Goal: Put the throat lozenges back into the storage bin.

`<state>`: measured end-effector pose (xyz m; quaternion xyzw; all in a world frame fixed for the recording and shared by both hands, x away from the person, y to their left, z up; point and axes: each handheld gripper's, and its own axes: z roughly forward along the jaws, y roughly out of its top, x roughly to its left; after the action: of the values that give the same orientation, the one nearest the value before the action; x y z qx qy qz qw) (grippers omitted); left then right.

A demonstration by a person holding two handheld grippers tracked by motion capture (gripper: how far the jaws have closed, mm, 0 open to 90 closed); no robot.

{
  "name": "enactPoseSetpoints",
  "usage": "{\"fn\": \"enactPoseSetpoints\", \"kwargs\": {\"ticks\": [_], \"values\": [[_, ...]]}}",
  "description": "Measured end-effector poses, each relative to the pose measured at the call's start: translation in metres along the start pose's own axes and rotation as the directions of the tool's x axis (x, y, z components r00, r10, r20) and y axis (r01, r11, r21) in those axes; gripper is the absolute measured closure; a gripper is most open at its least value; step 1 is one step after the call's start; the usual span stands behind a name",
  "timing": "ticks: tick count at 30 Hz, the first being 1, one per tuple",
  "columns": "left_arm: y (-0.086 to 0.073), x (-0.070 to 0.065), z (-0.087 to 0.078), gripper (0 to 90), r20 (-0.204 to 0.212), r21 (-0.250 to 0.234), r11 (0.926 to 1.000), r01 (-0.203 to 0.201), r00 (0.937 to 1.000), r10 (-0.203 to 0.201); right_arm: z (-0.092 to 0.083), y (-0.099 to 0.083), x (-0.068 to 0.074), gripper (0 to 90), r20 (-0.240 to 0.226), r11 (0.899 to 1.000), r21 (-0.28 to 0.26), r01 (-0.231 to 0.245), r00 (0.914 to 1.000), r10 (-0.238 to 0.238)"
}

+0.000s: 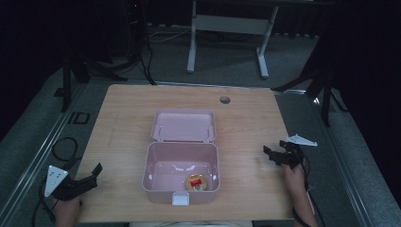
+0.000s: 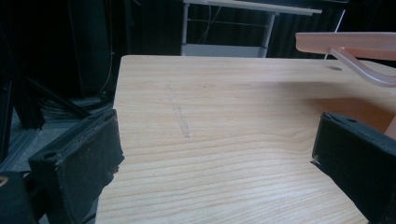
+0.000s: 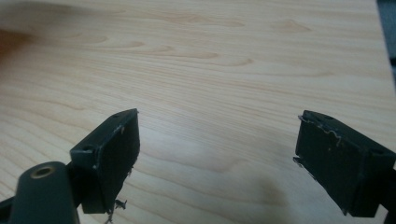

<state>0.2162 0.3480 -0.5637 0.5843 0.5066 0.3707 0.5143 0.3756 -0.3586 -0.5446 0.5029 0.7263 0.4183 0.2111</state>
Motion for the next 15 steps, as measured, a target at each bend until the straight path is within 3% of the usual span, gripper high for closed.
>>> {"fn": "enactPoseSetpoints", "kwargs": {"ticks": [5,8,11,15], "values": [[0.0,0.0,0.0,2.0,0.002,-0.001,1.0,0.001,1.0,-0.001,-0.008,-0.003,-0.012,12.9,0.031,0.998,-0.021,-0.061,0.9976,0.061],[0.0,0.0,0.0,2.0,0.002,-0.002,1.0,0.002,1.0,-0.002,-0.009,-0.005,-0.017,12.9,0.08,0.995,-0.034,-0.094,0.9921,0.096],[0.0,0.001,0.0,1.9,0.003,-0.002,1.0,0.003,1.0,-0.003,-0.008,-0.007,-0.019,12.8,0.112,0.994,-0.031,-0.102,0.9881,0.105],[0.0,0.001,0.0,2.0,0.004,-0.001,1.0,0.003,1.0,-0.003,-0.005,-0.008,-0.02,12.8,0.105,0.995,-0.022,-0.099,0.9894,0.1]]}}
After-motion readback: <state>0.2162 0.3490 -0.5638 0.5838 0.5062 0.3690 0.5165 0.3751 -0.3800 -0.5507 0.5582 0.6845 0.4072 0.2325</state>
